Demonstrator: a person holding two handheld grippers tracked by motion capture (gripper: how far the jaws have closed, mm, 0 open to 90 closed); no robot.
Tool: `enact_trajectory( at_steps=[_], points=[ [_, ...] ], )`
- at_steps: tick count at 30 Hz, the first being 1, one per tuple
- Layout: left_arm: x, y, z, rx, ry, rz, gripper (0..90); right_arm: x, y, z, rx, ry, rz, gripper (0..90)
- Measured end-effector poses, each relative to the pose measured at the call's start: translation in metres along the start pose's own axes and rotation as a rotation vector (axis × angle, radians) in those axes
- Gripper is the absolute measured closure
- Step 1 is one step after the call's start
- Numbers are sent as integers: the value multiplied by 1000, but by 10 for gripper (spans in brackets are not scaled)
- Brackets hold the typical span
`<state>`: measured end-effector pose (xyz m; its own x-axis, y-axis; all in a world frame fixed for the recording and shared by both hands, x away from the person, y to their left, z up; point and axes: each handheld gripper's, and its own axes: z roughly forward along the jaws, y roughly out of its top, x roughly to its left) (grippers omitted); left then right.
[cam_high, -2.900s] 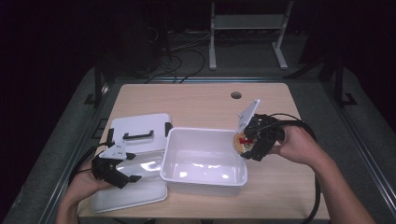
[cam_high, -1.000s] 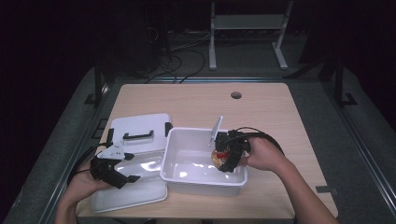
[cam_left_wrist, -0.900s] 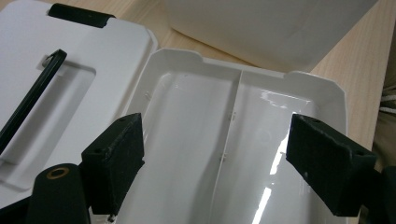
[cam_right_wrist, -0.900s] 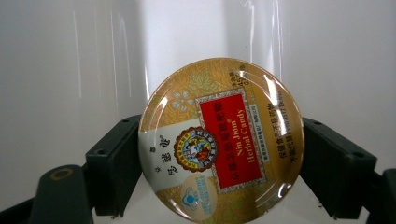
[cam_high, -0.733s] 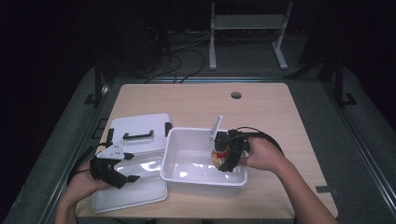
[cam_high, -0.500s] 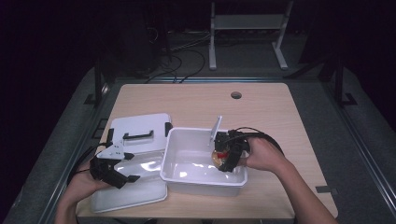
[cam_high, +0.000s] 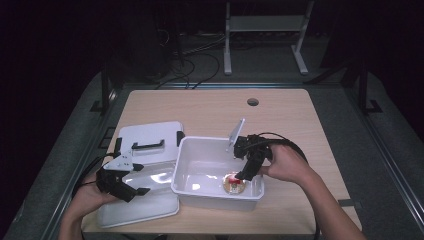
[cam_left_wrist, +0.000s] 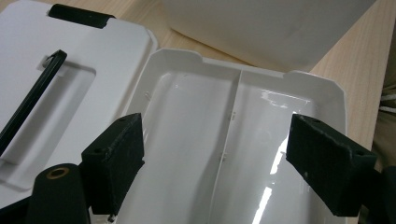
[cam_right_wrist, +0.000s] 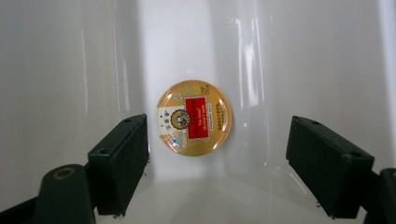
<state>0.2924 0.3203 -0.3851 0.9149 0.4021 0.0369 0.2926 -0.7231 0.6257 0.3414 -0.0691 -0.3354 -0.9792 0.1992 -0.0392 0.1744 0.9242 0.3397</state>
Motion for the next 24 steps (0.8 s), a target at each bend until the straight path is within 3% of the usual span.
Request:
enact_trajectory(
  at_steps=[8, 14, 24],
  points=[
    [0, 1, 1, 10, -1, 5, 189, -2, -17, -30, -91, -33, 38, 219],
    [-1, 1, 1, 7, -4, 7, 189, -1, -31, -42, -117, -53, 72, 219],
    [-1, 2, 4, 15, -4, 10, 189, 1, -75, -58, -203, -83, 154, 216]
  ],
)
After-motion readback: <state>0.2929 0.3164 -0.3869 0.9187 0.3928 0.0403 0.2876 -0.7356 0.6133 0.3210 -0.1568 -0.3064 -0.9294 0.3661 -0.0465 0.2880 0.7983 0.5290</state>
